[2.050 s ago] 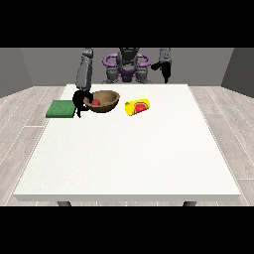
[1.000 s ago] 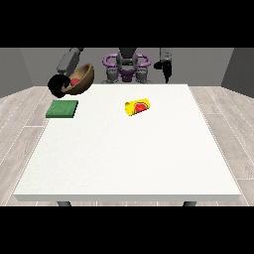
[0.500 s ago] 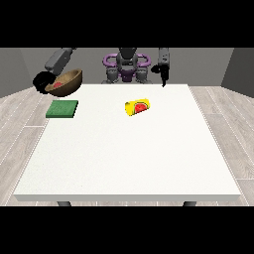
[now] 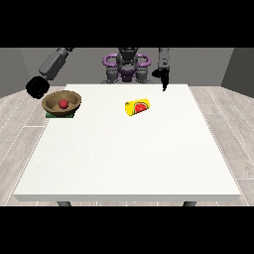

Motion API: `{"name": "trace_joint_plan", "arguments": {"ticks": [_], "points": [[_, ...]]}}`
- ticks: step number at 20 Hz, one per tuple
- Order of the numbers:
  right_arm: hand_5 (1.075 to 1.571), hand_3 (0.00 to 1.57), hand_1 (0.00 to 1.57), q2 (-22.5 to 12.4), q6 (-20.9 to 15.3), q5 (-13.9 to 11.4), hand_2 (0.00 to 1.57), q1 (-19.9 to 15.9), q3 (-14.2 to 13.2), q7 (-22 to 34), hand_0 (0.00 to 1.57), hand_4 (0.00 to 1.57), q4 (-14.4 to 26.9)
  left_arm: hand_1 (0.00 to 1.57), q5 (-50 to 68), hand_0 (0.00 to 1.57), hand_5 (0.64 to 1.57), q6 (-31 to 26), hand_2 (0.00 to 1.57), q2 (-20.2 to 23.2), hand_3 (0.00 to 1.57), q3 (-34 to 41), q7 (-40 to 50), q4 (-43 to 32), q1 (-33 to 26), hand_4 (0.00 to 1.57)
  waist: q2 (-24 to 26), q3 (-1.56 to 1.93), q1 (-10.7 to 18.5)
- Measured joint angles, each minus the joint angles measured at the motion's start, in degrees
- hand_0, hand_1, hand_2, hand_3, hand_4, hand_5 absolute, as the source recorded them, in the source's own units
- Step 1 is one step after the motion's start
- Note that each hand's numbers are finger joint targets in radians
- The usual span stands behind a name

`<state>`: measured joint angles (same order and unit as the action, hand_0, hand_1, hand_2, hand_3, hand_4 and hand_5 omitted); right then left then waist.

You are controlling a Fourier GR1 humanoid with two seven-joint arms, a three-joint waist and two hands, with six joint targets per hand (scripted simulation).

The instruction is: Pick the cup and pour the ball into the bowl, then pick the bowl and place it on the pad

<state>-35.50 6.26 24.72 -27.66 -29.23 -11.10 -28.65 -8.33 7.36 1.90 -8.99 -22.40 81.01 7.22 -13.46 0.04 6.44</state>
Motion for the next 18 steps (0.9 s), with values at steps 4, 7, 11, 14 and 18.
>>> {"name": "trace_joint_plan", "arguments": {"ticks": [4, 7, 11, 14, 18], "points": [[1.57, 1.38, 1.27, -3.1, -3.7, -2.6, 1.39, 0.4, 0.5, -3.2, 1.27, 0.0, 0.4, 0.0, -0.4, 0.0, 1.361, 0.7, 0.0, -0.3, 0.0, -0.6, -0.7, 0.5, 0.0, 1.17, -1.4, 0.0, 0.0], [1.57, 1.27, 1.18, -4.3, -5.0, -3.7, 1.18, -0.8, 1.2, -3.9, 1.18, 0.0, 0.7, 0.0, -1.0, 0.0, 1.374, 1.2, 0.0, -0.7, 0.0, -1.5, -1.7, -0.4, -0.6, 1.18, -1.3, -0.01, 0.3], [1.48, 0.7, 0.85, -2.9, -5.9, -4.7, 0.78, -2.9, 3.2, -2.5, 0.85, 0.65, -1.2, 0.0, -0.1, 0.0, 1.345, 5.4, 0.0, -1.4, 0.0, -5.8, -5.4, -6.0, -2.0, 1.21, 0.4, -0.04, -1.0], [1.182, 0.68, 0.14, -2.9, -3.6, -4.8, 0.53, -3.9, 4.6, 0.1, 0.14, 0.71, -2.0, 0.0, 1.2, 0.0, 1.34, 9.4, 0.0, -1.7, 0.0, -10.3, -6.6, -8.5, -3.6, 1.22, 2.4, -0.04, -2.0], [1.075, 0.75, 0.0, -3.1, -1.0, -4.7, 0.58, -4.1, 5.7, 2.7, 0.0, 0.71, -2.9, 0.0, 3.8, 0.0, 1.34, 14.4, 0.0, -1.8, 0.0, -15.3, -8.1, -11.3, -4.8, 1.22, 4.6, -0.07, -3.3]]}}
